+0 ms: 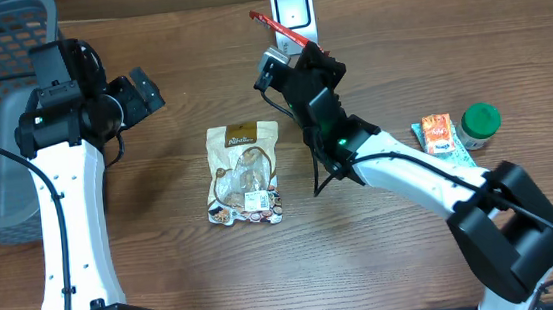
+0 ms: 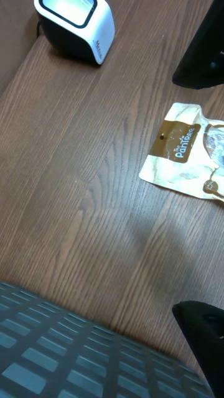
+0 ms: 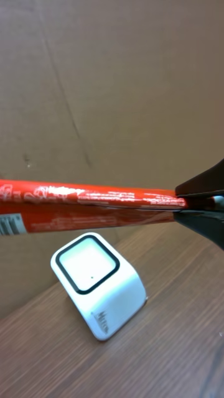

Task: Scan the item barcode
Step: 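Lift the red stick snack and carry it to the scanner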

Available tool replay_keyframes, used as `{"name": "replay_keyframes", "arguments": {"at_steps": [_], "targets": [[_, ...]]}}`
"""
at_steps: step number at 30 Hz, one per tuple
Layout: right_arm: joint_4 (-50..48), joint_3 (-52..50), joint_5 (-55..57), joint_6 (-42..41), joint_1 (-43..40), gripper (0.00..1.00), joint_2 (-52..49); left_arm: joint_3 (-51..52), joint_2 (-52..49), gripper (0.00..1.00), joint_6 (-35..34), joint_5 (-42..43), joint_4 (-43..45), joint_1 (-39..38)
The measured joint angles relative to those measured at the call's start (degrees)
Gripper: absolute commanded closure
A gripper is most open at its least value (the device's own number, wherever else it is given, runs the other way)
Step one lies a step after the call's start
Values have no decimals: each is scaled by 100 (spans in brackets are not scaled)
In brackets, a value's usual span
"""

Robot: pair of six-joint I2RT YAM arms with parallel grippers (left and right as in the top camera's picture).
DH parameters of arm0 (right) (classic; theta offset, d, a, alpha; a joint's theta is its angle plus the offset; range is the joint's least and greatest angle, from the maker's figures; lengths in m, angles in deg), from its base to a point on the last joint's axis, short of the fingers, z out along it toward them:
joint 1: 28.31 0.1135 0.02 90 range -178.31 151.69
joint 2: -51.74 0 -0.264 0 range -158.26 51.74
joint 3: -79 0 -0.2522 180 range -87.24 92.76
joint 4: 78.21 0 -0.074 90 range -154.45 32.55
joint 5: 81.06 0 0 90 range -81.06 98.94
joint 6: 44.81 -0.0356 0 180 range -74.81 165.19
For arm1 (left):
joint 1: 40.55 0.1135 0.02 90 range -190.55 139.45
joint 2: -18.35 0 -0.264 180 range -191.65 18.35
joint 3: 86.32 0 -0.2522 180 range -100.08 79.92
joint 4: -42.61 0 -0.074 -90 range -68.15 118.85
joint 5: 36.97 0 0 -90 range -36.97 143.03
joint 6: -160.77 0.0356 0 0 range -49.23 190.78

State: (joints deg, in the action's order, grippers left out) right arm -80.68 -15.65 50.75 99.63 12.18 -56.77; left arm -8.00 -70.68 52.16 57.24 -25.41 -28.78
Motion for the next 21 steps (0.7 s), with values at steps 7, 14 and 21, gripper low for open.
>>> {"name": "replay_keyframes", "arguments": {"at_steps": [7,14,21], "targets": [[-745,2,127,356,-17,96,-369,0,0,0,0,0,-2,0],[-2424,-2,258,1204,-315,96,-1141,0,0,0,0,0,0,0],[-2782,-2,177,1589,-767,96,-1495,0,0,0,0,2,-2,0]]}}
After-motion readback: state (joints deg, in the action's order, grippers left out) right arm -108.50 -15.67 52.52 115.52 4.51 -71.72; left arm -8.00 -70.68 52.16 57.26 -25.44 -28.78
